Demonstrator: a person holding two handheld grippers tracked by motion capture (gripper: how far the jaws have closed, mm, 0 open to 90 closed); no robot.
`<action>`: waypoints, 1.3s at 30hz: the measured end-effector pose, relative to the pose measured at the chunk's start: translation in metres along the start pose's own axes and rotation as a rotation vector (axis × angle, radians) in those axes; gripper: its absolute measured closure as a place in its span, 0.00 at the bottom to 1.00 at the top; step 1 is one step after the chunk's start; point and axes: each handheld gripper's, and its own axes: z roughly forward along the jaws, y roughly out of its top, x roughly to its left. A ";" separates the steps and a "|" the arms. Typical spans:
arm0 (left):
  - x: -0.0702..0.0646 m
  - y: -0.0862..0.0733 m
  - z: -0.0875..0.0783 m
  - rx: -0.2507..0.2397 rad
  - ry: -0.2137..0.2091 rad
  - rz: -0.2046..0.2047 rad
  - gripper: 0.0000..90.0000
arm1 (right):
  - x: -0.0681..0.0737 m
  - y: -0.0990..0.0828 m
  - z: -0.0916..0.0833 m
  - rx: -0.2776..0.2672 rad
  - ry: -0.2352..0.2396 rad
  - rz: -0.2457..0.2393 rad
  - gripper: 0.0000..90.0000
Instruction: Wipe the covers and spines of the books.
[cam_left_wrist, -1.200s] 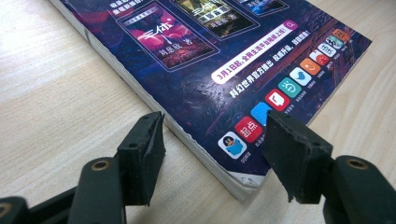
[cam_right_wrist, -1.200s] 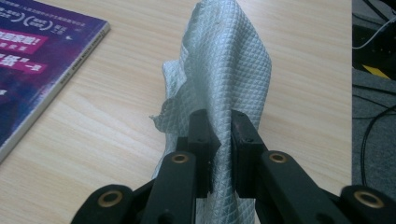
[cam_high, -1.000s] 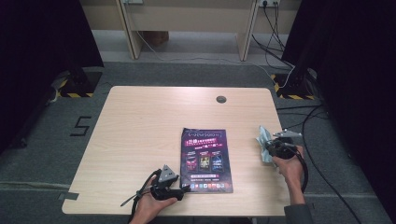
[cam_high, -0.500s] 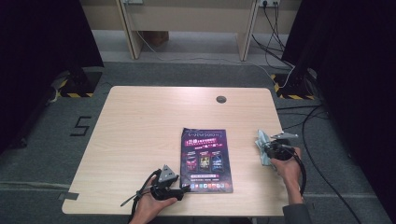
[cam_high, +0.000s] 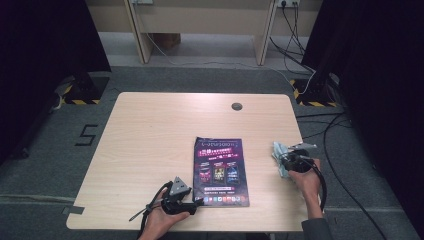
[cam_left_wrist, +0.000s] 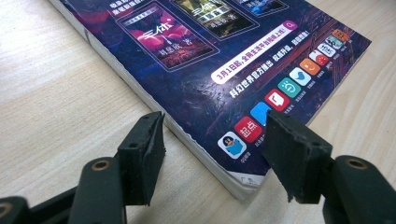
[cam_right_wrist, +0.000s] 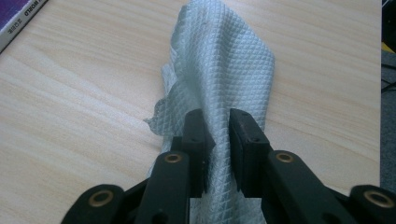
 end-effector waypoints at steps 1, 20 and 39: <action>0.000 0.000 0.000 0.000 0.000 0.000 0.42 | 0.000 0.000 0.000 0.001 0.002 0.002 0.85; 0.000 0.000 0.000 -0.001 -0.002 -0.005 0.42 | 0.014 0.017 -0.019 -0.113 0.043 0.072 0.50; 0.000 0.000 0.000 -0.001 -0.005 -0.004 0.43 | 0.097 0.028 0.010 -0.099 0.330 -0.009 0.36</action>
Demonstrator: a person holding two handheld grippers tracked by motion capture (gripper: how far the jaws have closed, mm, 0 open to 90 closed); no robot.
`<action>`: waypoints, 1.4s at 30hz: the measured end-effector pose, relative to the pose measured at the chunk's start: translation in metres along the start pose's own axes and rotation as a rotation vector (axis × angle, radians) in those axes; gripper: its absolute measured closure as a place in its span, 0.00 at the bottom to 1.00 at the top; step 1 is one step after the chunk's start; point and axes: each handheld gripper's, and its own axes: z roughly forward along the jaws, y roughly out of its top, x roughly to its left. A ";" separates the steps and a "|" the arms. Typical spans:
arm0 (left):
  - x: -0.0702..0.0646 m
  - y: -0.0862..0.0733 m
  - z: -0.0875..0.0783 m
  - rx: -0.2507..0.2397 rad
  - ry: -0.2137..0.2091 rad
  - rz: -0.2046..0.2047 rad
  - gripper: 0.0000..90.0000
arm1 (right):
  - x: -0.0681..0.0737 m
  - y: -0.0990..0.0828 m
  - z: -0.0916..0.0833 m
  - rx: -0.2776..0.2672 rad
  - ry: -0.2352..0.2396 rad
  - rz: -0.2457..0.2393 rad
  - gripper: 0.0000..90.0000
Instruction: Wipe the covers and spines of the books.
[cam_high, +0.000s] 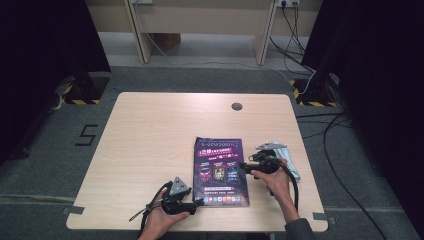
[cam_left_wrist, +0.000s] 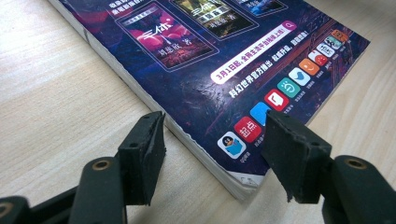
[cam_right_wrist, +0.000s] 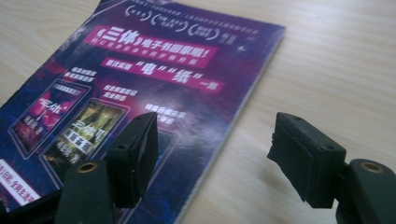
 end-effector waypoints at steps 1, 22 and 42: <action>0.000 0.000 0.000 -0.001 -0.001 0.000 0.43 | 0.001 0.000 0.003 0.007 0.008 -0.001 0.36; 0.000 0.002 0.000 0.011 -0.013 0.018 0.46 | 0.012 -0.003 0.028 -0.004 -0.018 0.072 0.51; 0.000 0.002 -0.002 0.030 -0.012 0.011 0.48 | 0.011 -0.005 0.019 -0.122 0.081 0.251 0.62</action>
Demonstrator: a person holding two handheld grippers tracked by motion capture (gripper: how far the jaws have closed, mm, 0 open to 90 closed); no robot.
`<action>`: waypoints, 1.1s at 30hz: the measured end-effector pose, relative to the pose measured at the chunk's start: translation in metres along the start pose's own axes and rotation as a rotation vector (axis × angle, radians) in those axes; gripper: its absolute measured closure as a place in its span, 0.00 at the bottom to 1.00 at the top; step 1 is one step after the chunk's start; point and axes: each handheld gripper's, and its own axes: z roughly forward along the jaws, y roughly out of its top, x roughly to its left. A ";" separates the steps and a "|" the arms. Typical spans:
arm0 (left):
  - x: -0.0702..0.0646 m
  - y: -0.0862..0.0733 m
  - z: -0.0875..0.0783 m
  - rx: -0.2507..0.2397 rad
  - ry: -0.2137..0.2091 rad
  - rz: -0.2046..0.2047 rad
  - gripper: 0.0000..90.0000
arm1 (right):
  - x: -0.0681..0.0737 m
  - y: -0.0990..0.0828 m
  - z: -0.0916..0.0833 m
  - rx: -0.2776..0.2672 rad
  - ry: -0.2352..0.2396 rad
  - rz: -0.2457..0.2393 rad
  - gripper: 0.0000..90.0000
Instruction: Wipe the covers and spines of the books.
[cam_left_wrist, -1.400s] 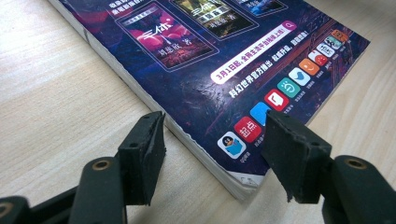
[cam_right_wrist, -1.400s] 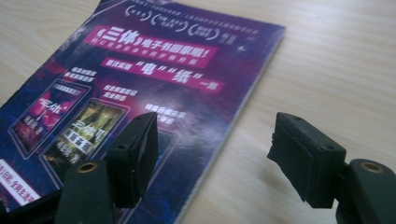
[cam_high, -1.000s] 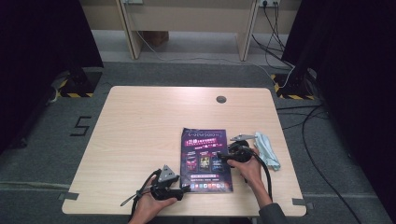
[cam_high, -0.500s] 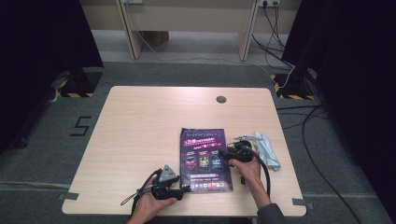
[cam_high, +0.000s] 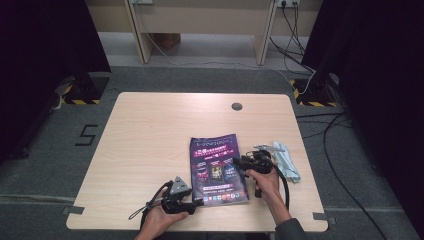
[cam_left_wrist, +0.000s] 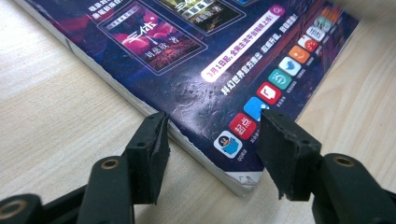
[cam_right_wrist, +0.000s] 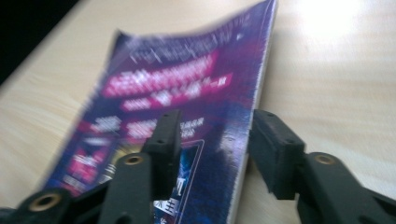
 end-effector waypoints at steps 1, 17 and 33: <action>0.000 0.000 0.000 -0.001 0.001 -0.001 0.48 | 0.001 0.003 -0.004 -0.028 0.030 0.023 0.65; -0.001 -0.002 -0.001 -0.009 0.010 0.004 0.48 | 0.007 0.009 -0.015 -0.011 0.097 0.013 0.76; -0.002 -0.002 -0.002 -0.010 0.023 0.020 0.48 | 0.022 0.008 -0.009 0.072 0.139 -0.025 0.76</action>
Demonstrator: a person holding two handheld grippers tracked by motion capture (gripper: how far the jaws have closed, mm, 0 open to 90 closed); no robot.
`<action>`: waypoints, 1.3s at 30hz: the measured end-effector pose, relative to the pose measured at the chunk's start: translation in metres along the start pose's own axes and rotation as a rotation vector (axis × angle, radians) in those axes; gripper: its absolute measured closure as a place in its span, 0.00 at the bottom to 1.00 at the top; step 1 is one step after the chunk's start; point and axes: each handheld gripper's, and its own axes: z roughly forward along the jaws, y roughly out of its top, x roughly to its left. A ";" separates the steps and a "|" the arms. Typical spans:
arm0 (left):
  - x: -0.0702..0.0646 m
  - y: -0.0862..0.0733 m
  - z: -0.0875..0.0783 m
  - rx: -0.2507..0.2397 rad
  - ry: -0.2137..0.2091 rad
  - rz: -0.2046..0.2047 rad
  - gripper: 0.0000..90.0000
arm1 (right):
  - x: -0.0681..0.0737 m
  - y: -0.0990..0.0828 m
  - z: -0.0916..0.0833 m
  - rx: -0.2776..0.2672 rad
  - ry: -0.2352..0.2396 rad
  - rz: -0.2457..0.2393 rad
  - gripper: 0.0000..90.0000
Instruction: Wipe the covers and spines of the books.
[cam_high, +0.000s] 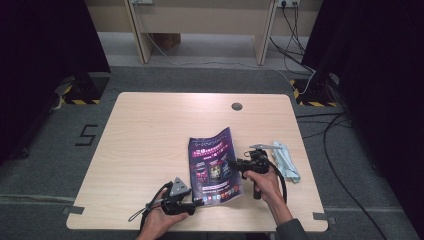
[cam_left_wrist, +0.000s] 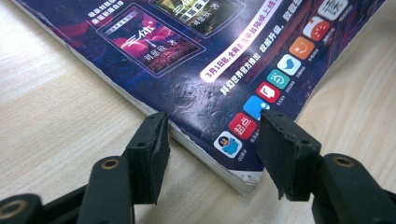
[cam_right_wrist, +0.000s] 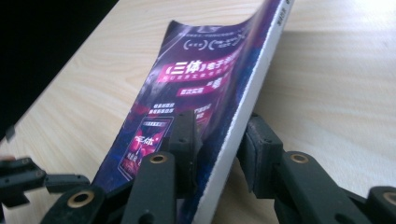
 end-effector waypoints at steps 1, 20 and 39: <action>0.000 0.000 0.000 0.000 0.000 0.001 0.48 | 0.002 0.002 -0.001 0.012 0.005 -0.020 0.76; 0.029 0.001 -0.023 -0.049 0.005 -0.063 0.38 | 0.010 0.026 -0.003 0.087 -0.029 -0.151 0.89; 0.074 -0.018 -0.045 0.063 0.180 -0.097 0.33 | 0.037 0.080 -0.010 0.209 -0.097 -0.290 0.92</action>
